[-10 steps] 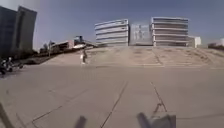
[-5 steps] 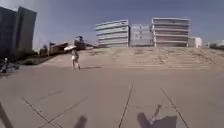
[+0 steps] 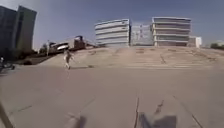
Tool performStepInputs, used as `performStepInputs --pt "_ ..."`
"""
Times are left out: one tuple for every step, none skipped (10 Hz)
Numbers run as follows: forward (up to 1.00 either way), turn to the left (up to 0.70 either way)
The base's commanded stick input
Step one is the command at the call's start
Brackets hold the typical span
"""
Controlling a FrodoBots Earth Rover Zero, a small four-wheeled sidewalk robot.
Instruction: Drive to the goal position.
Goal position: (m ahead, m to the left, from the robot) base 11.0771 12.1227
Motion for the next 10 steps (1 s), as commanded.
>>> performStepInputs --pt "1.0 0.4" --pt "1.0 0.4" --pt "1.0 0.4" --pt "1.0 0.4" --pt "1.0 0.4" --pt "1.0 0.4" --pt "1.0 0.4" --pt "1.0 0.4" --pt "1.0 0.4" --pt "1.0 0.4"
